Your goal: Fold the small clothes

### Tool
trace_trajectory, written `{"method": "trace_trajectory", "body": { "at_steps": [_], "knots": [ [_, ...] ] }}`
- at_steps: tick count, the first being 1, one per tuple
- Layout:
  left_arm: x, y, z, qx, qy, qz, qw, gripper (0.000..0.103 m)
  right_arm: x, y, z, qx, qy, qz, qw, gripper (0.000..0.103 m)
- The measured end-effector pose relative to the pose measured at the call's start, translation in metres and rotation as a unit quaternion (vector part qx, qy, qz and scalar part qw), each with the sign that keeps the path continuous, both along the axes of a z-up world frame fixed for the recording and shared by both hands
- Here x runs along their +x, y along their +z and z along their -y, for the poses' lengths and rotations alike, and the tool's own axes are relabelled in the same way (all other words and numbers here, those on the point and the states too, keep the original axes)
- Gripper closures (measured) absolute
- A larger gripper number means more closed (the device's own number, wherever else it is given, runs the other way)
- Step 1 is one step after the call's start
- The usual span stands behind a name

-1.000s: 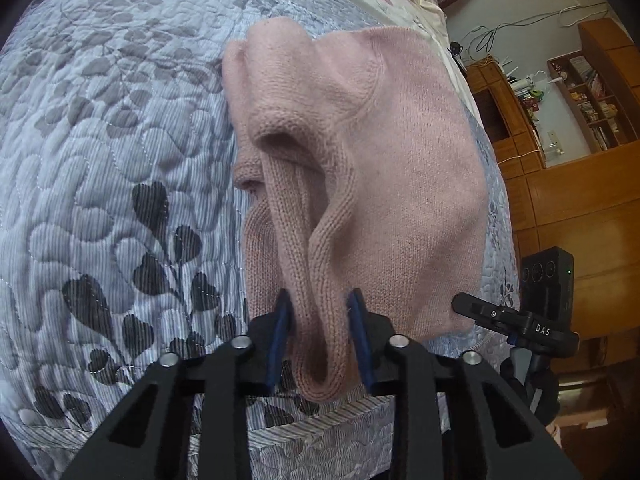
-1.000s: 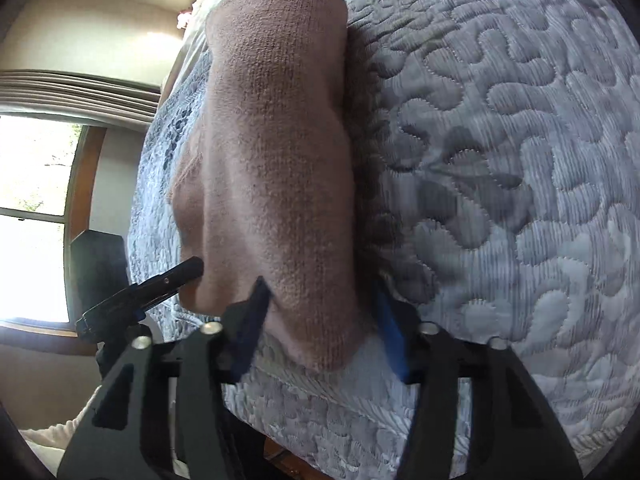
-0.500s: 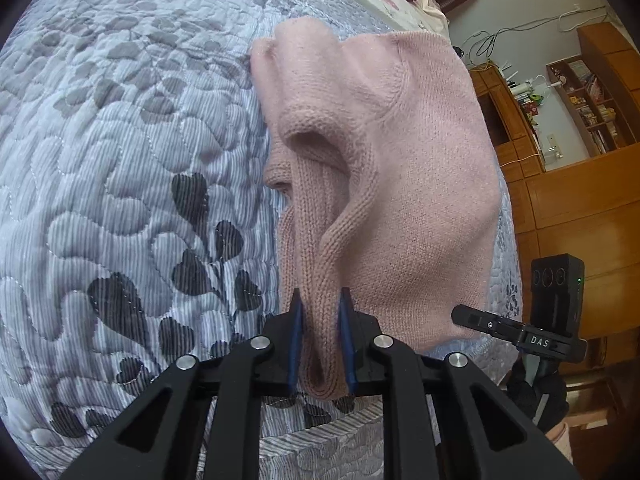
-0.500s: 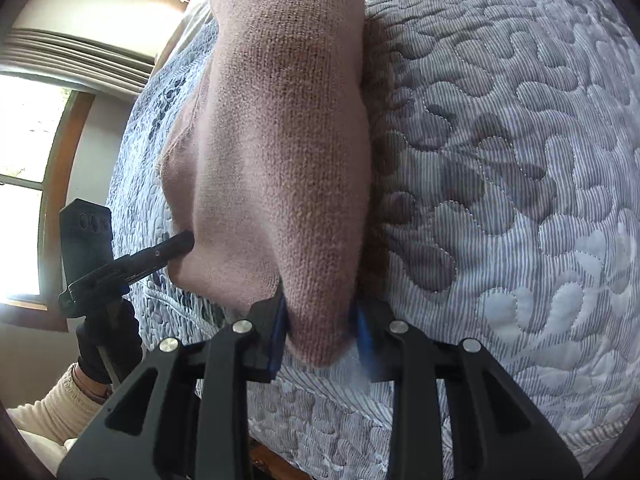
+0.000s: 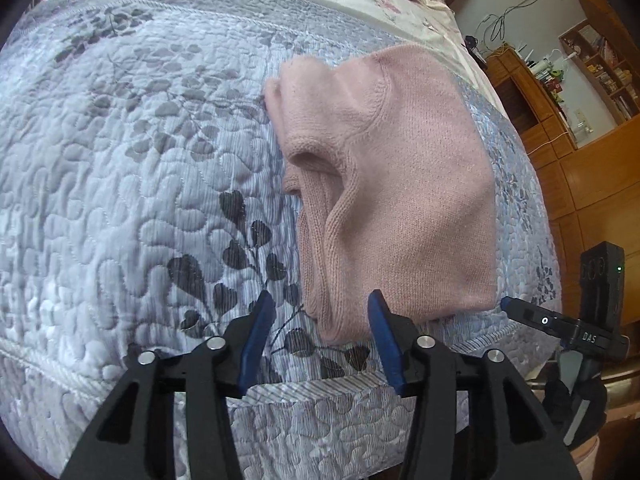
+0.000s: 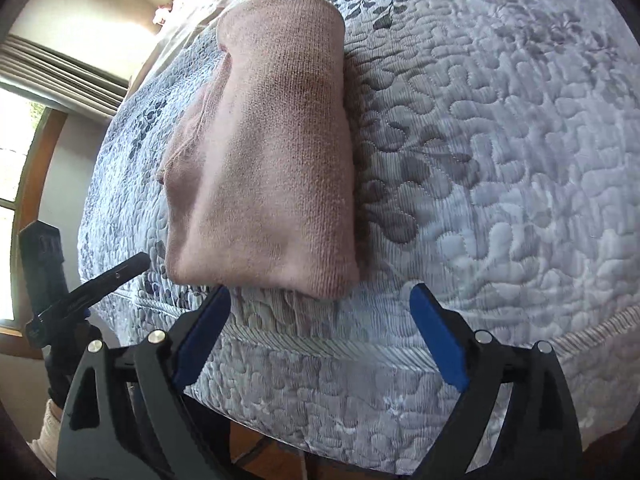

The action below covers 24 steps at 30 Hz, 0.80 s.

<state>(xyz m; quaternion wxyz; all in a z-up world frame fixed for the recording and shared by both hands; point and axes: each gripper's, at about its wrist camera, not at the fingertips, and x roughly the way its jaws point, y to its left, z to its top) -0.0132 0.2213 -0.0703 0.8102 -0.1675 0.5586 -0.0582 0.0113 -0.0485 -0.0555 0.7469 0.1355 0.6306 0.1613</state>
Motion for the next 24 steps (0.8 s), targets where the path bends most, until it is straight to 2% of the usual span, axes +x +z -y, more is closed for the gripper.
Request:
{"method": "trace_trajectory", "body": {
  "at_steps": [2,8,15,19,24],
  "knots": [
    [-0.010,0.011,0.002,0.031,0.000,0.010,0.9995,0.037,-0.009,0.012,-0.003,-0.038,0.003,0.012,0.999,0.011],
    [-0.034,0.032,0.011,0.059,0.011,0.022,0.9980,0.035,-0.036,0.037,-0.018,-0.130,0.014,0.050,0.990,0.011],
    [-0.062,0.063,0.029,0.098,0.010,0.045,0.9941,0.032,-0.061,0.073,-0.022,-0.145,-0.001,0.098,0.985,0.010],
    [-0.073,0.078,0.034,0.107,0.006,0.056,0.9926,0.030,-0.070,0.093,-0.021,-0.162,-0.013,0.127,0.979,0.007],
    [-0.083,0.090,0.037,0.114,0.008,0.064,0.9914,0.030,-0.078,0.111,-0.022,-0.168,-0.017,0.140,0.976,0.006]
  ]
}}
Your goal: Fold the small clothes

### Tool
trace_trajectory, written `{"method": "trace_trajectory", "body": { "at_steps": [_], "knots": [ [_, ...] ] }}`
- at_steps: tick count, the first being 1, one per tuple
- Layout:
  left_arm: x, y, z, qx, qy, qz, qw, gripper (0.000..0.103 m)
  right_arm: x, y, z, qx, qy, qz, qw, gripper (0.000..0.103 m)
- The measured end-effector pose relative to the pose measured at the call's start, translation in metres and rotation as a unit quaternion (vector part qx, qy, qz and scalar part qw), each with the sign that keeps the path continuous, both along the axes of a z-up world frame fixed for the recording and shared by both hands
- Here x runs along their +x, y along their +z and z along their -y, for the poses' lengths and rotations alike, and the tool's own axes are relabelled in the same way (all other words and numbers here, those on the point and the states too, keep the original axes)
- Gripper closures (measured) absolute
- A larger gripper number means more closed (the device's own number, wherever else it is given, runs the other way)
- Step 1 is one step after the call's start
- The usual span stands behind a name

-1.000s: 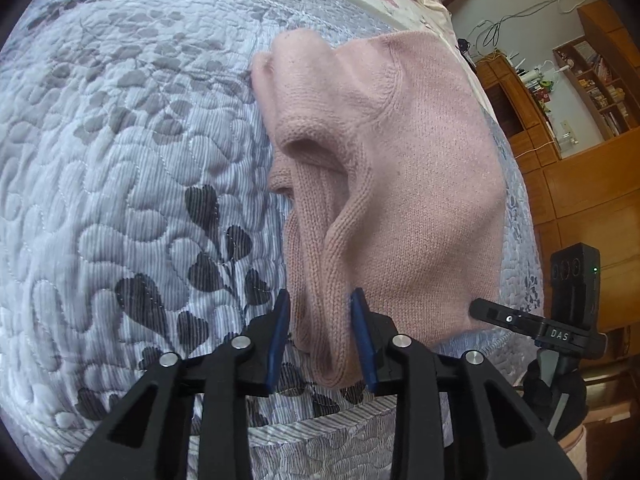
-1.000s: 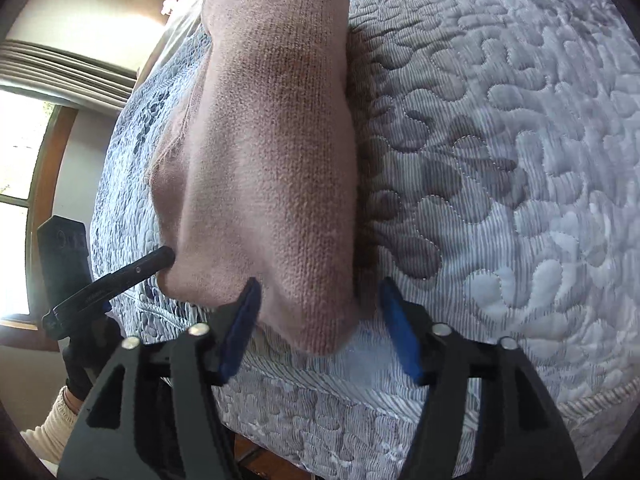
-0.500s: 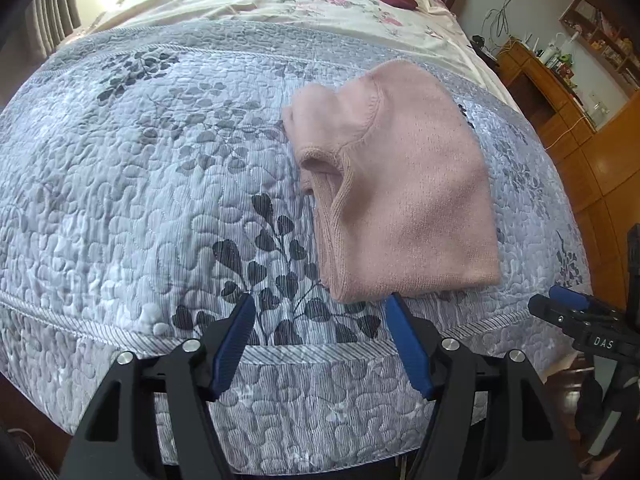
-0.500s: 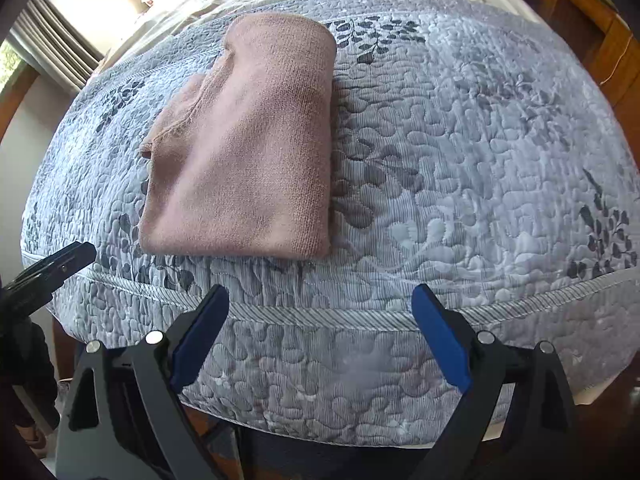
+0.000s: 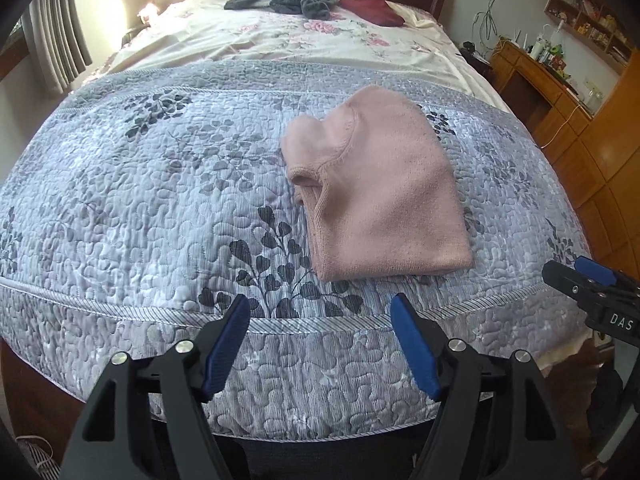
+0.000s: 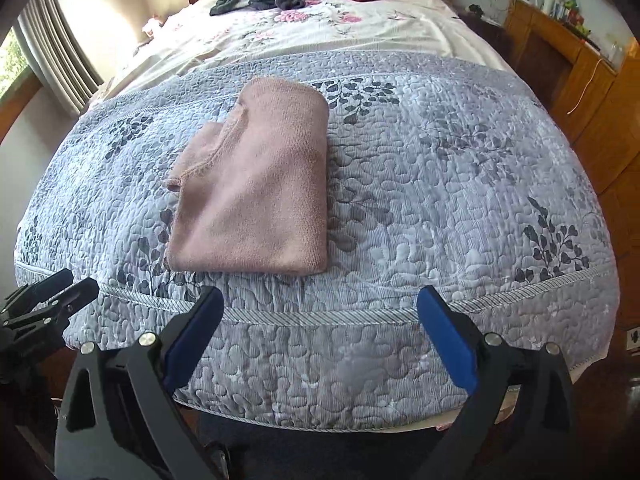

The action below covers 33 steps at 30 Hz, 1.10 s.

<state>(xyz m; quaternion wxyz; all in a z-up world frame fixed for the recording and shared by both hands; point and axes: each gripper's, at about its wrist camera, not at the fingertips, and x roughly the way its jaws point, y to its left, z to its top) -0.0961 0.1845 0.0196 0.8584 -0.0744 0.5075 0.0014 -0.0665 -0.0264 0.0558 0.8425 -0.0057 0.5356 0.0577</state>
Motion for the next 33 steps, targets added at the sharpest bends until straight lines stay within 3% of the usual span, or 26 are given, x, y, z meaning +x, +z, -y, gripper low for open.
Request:
{"method": "trace_trajectory", "body": {
  "at_steps": [10,19,33],
  "knots": [
    [-0.011,0.013,0.008,0.012,-0.002,0.005,0.9999,0.030,-0.016,0.024,-0.017,-0.047,0.011,0.018,0.999,0.005],
    [-0.016,0.020,0.013,0.038,0.002,0.013,0.9992,0.030,-0.021,0.031,-0.016,-0.024,0.008,0.015,1.000,0.005],
    [-0.015,0.016,0.018,0.038,-0.004,0.008,0.9993,0.030,-0.019,0.016,-0.002,-0.022,-0.008,0.004,1.000,0.005]
  ]
}}
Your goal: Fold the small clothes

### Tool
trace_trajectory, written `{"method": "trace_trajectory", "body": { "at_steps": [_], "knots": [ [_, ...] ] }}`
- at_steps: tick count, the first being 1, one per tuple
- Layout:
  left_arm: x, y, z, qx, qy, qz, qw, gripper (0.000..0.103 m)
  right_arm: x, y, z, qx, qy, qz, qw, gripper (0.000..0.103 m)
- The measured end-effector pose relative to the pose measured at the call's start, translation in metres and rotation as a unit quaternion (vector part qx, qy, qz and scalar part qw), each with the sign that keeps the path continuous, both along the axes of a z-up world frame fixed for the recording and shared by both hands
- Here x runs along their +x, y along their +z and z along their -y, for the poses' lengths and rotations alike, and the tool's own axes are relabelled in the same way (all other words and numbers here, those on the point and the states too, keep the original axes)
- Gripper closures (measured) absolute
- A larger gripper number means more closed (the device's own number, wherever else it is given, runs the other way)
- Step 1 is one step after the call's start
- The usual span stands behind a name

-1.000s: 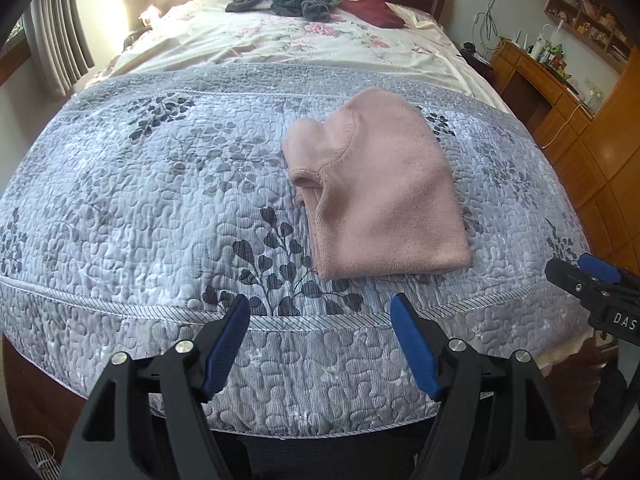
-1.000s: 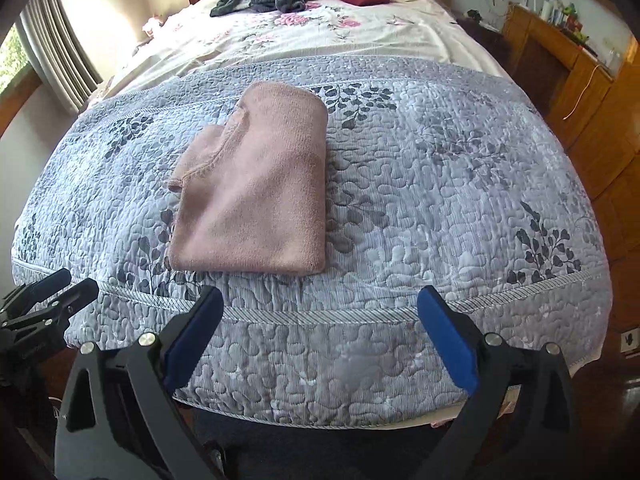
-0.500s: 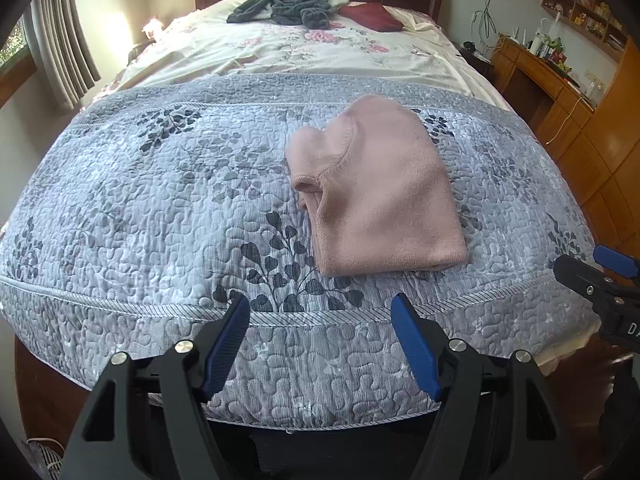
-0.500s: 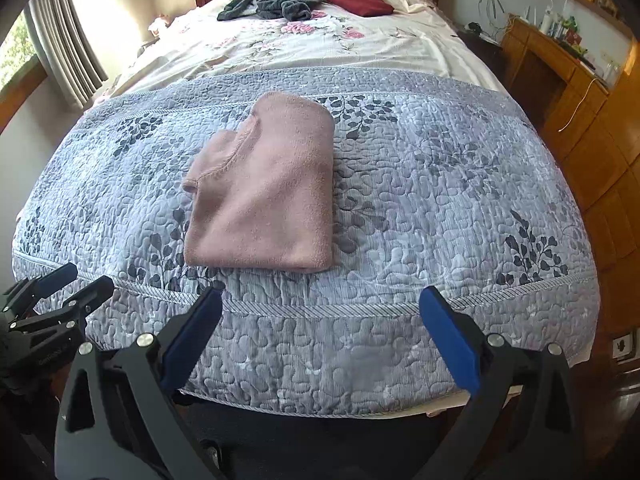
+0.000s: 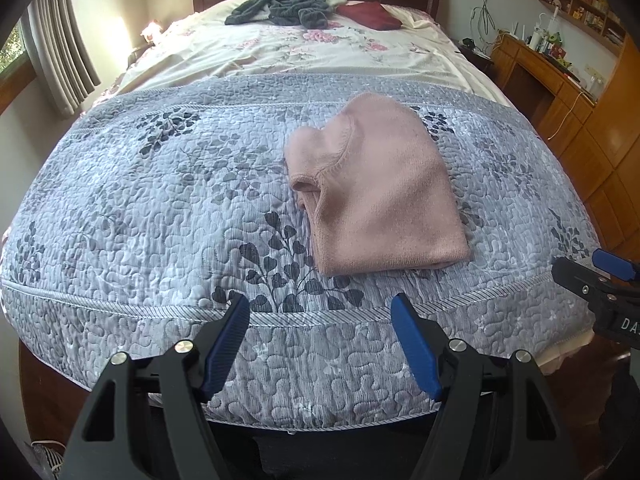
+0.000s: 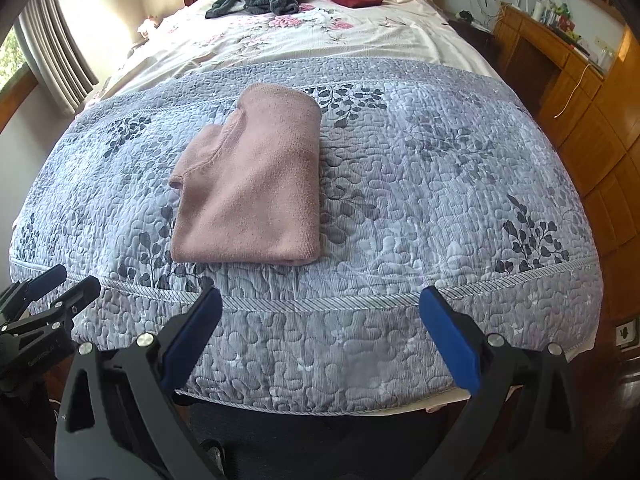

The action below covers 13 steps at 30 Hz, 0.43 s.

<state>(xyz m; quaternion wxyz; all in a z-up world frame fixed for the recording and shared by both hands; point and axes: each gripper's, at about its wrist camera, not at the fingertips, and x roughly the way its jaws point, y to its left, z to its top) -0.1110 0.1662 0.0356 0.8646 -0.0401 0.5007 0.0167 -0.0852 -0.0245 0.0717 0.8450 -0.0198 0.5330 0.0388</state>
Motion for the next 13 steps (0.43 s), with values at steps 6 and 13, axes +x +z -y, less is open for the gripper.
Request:
{"method": "trace_trajectory", "body": {
  "at_steps": [6,13],
  "knots": [
    [-0.0018,0.0025,0.0002,-0.001,-0.001,0.004,1.0000,0.030,-0.0015,-0.0043,0.0016,-0.012,-0.005,-0.005,1.000,0.005],
    [-0.0038,0.0047,0.0012,-0.002,-0.002,0.008,1.0000,0.030,-0.0012,-0.0044,0.0032,-0.003,-0.010,-0.013,1.000,0.005]
  ]
}}
